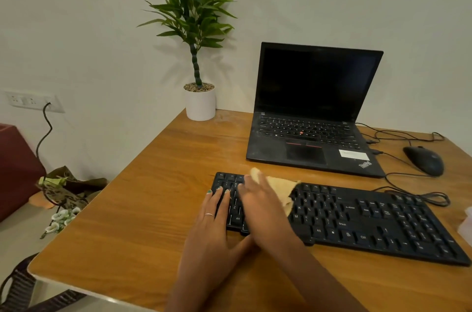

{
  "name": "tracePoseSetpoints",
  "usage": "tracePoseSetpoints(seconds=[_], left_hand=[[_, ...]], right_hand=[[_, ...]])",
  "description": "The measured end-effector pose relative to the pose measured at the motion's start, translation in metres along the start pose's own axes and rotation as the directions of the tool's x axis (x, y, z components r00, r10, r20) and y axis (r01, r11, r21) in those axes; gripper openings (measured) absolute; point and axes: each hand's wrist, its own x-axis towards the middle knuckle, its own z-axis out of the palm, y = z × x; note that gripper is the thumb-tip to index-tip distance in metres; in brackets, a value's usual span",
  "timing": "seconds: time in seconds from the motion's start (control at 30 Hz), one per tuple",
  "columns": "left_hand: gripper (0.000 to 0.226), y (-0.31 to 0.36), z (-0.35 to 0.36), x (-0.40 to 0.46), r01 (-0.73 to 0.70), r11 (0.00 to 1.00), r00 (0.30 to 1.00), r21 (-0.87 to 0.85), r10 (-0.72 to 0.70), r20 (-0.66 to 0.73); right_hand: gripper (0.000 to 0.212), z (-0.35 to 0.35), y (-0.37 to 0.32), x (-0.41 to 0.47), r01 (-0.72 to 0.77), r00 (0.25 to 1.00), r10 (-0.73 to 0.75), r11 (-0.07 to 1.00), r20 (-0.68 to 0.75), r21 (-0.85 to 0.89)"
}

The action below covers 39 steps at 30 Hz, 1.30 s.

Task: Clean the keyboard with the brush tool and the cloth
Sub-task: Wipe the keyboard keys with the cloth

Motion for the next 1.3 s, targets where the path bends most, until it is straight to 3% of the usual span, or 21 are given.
tracePoseSetpoints(seconds=[0.07, 0.13, 0.27, 0.33, 0.43, 0.47, 0.67, 0.77, 0.83, 1.03, 1.1, 1.2, 1.3], left_hand=[[0.099, 0.0, 0.0, 0.001, 0.003, 1.0, 1.0, -0.022, -0.003, -0.001], [0.103, 0.0, -0.001, 0.001, -0.002, 1.0, 1.0, -0.012, 0.001, -0.004], [0.103, 0.001, -0.001, 0.001, 0.016, 1.0, 1.0, 0.002, -0.016, 0.004], [0.103, 0.0, -0.001, 0.001, 0.008, 1.0, 1.0, 0.015, -0.008, -0.001], [0.1, -0.001, 0.0, 0.001, 0.007, 1.0, 1.0, -0.013, -0.007, 0.002], [0.1, -0.001, 0.0, 0.001, 0.009, 1.0, 1.0, -0.022, -0.009, 0.001], [0.117, 0.0, 0.0, 0.002, 0.053, 0.997, 0.998, 0.05, -0.054, 0.013], [0.129, -0.003, 0.003, 0.003, 0.067, 0.996, 0.997, 0.058, -0.068, 0.019], [0.133, -0.004, 0.005, 0.003, 0.077, 0.996, 0.997, 0.049, -0.079, 0.025], [0.122, 0.001, -0.001, 0.003, 0.094, 0.995, 0.995, 0.036, -0.095, 0.024], [0.121, 0.001, -0.002, 0.003, 0.09, 0.995, 0.995, 0.04, -0.091, 0.03], [0.11, -0.001, 0.0, 0.004, 0.067, 0.998, 0.997, 0.01, -0.067, 0.027], [0.12, -0.002, 0.002, 0.003, 0.061, 0.998, 0.998, 0.005, -0.061, 0.013]], right_hand=[[0.052, -0.004, -0.002, -0.007, 0.07, 0.996, -0.074, 0.995, 0.057, 0.073], [0.06, -0.004, 0.013, -0.01, -0.028, 0.998, 0.023, 0.996, 0.056, 0.088], [0.055, 0.0, 0.042, 0.003, -0.25, 0.968, 0.251, 0.965, 0.006, -0.073], [0.046, 0.003, 0.027, 0.008, -0.19, 0.982, 0.191, 0.98, 0.011, -0.056], [0.038, 0.01, -0.004, 0.005, 0.063, 0.998, -0.063, 0.998, 0.018, -0.007], [0.039, 0.008, -0.007, 0.003, 0.082, 0.996, -0.083, 0.996, 0.027, 0.02], [0.047, 0.007, 0.033, 0.012, -0.18, 0.983, 0.181, 0.981, 0.006, -0.071], [0.034, 0.011, 0.015, 0.009, 0.008, 1.0, -0.008, 1.0, -0.015, -0.021], [0.039, 0.006, 0.005, 0.002, 0.129, 0.991, -0.129, 0.992, -0.016, -0.001], [0.048, 0.004, 0.029, 0.021, -0.106, 0.994, 0.106, 0.993, -0.016, -0.044], [0.039, 0.006, 0.014, 0.02, -0.022, 1.0, 0.021, 0.999, -0.018, -0.036], [0.039, 0.004, -0.009, 0.004, 0.224, 0.975, -0.224, 0.974, -0.005, -0.019], [0.039, 0.002, 0.006, 0.012, 0.122, 0.993, -0.122, 0.992, -0.008, 0.015]])
